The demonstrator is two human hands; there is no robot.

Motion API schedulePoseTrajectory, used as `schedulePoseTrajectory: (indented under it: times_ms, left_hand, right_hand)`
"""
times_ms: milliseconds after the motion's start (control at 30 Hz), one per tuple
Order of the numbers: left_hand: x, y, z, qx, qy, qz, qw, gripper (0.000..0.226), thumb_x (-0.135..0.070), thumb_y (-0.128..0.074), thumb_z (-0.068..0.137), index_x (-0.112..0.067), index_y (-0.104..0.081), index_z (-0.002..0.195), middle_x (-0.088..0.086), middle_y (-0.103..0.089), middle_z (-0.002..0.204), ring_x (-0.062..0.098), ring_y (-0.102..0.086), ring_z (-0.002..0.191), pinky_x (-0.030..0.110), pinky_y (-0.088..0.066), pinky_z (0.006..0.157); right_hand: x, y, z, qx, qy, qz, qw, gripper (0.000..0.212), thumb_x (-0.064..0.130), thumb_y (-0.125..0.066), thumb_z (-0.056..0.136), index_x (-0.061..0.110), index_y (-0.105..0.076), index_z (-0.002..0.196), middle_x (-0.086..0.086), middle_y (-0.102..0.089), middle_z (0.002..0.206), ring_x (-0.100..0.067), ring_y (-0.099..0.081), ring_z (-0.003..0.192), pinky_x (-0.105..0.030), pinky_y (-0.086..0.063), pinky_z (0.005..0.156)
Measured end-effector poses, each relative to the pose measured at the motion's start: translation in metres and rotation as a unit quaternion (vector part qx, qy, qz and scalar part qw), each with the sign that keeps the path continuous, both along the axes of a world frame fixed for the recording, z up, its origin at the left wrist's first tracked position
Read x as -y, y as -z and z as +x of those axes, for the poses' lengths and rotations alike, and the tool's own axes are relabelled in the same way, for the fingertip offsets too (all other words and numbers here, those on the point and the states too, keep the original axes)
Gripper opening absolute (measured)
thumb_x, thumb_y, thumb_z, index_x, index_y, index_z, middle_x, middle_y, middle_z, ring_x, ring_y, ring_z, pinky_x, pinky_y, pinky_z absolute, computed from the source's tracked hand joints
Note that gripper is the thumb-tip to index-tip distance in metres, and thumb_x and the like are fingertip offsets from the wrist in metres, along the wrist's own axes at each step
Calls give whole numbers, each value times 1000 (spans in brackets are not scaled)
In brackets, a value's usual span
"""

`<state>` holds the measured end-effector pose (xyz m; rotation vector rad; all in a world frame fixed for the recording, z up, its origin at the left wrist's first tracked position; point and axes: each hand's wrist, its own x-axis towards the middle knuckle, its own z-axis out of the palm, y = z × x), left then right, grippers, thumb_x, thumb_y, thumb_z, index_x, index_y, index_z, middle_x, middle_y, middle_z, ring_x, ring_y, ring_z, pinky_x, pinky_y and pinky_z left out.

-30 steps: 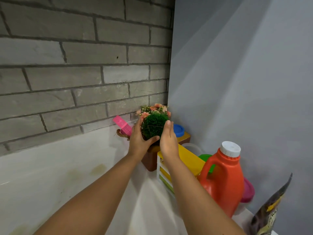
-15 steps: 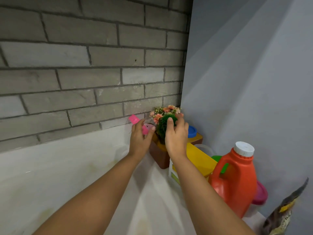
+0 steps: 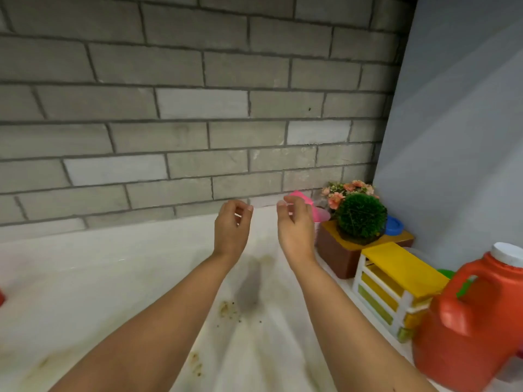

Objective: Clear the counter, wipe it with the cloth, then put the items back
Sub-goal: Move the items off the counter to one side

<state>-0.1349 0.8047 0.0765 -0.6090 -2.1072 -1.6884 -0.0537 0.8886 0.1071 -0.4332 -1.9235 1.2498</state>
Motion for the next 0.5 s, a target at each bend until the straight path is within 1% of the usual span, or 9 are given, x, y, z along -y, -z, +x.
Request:
schedulePoseTrajectory:
  times_ms: [33, 100, 133, 200, 233, 300, 333, 433, 500]
  left_hand:
    - [18, -1, -3, 4, -4, 1, 1000, 11, -17, -56, 92, -11, -58, 84, 5, -58, 86, 17, -57, 74, 16, -44, 68]
    - [56, -1, -6, 19, -13, 1, 1000, 17, -19, -55, 92, -7, -60, 80, 9, -61, 79, 28, -60, 76, 37, -49, 74]
    - [76, -2, -7, 27, -17, 3, 999, 19, -19, -54, 93, -7, -61, 79, 11, -62, 77, 30, -60, 76, 41, -50, 75]
    - [118, -3, -6, 41, -24, 10, 999, 22, -20, -54, 93, -9, -60, 76, 12, -63, 77, 32, -60, 77, 42, -50, 76]
    - [138, -4, -6, 45, -30, 12, 998, 23, -21, -54, 93, -8, -60, 75, 14, -64, 77, 33, -60, 77, 42, -50, 76]
    - [180, -4, -7, 52, -46, 17, 997, 26, -23, -54, 93, -4, -60, 76, 18, -64, 79, 33, -58, 75, 42, -50, 76]
    - [200, -5, -8, 55, -55, 19, 997, 28, -24, -54, 93, -2, -60, 77, 18, -64, 80, 30, -57, 73, 42, -50, 76]
    - [254, -5, -11, 63, -88, 9, 994, 30, -26, -53, 93, 0, -60, 79, 19, -64, 83, 22, -55, 72, 39, -50, 75]
    - [284, -5, -11, 64, -112, -7, 992, 29, -26, -52, 94, -3, -60, 79, 16, -63, 83, 20, -53, 70, 35, -45, 70]
  right_hand:
    - [16, -1, -3, -3, -12, -8, 1000, 26, 18, -48, 96, 5, -56, 117, -14, -53, 119, -13, -48, 94, -13, -29, 70]
    - [48, -2, -9, -4, -32, -25, 999, 23, 19, -47, 96, 8, -57, 114, -11, -55, 117, -10, -48, 89, -13, -30, 66]
    - [65, -1, -11, -4, -42, -31, 999, 22, 20, -46, 97, 10, -57, 112, -9, -56, 115, -10, -48, 88, -12, -32, 63]
    - [102, 0, -15, -6, -63, -39, 997, 20, 21, -46, 96, 12, -58, 110, -5, -58, 112, -10, -49, 87, -8, -34, 63]
    - [121, 1, -17, -8, -72, -41, 997, 20, 21, -46, 96, 12, -59, 109, -5, -58, 112, -10, -50, 88, -8, -35, 64]
    - [157, 2, -21, -8, -89, -38, 995, 20, 22, -46, 96, 12, -60, 108, -4, -59, 111, -10, -50, 87, -3, -35, 63]
    - [175, 2, -22, -7, -97, -35, 995, 20, 22, -46, 96, 12, -60, 108, -4, -59, 111, -10, -50, 86, -1, -35, 62]
    - [219, 4, -24, 0, -125, -36, 992, 19, 22, -46, 97, 12, -59, 107, -5, -58, 111, -11, -50, 87, -2, -36, 62]
    - [243, 6, -25, 14, -146, -32, 989, 19, 23, -46, 97, 13, -59, 106, -5, -57, 111, -11, -50, 88, -4, -35, 64]
